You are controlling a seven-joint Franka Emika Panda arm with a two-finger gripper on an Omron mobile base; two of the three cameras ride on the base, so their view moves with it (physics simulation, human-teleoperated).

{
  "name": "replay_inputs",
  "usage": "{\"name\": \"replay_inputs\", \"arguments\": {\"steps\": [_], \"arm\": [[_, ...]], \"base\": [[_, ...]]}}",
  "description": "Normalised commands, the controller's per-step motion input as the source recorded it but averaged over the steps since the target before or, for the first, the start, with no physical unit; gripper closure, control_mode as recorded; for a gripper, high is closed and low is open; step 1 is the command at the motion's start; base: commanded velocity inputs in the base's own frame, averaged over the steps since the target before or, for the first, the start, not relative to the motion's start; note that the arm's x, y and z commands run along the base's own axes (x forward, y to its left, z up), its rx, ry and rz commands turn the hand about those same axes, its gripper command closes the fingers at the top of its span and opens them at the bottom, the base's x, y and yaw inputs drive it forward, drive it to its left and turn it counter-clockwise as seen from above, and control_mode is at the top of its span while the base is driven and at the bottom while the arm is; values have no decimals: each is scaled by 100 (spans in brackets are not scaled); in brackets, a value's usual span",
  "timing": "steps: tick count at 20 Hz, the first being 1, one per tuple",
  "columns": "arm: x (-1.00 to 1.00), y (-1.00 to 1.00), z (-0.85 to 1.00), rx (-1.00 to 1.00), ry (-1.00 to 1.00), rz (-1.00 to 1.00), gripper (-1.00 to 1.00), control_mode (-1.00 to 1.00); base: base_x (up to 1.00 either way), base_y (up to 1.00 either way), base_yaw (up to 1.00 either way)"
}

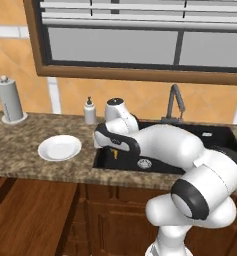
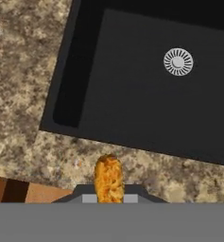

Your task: Pick up the knife from the drawer and place it on the cutting board. Then place the meat from the plate to the cutting board.

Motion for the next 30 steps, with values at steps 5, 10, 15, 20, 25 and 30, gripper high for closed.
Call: {"name": "replay_inputs", "arguments": {"steps": [5, 10, 15, 20, 25, 30], "arm": [[0, 0, 0, 0, 0, 0, 100, 100], [0, 0, 0, 0, 0, 0, 100, 100], [0, 0, 0, 0, 0, 0, 100, 100], [0, 0, 0, 0, 0, 0, 100, 100], [0, 0, 0, 0, 0, 0, 100, 100], [0, 0, 0, 0, 0, 0, 100, 100]], "base": [[-29, -100, -18], [-38, -100, -20], [-17, -100, -19], [0, -100, -19], [3, -86, -17], [12, -70, -15]]}}
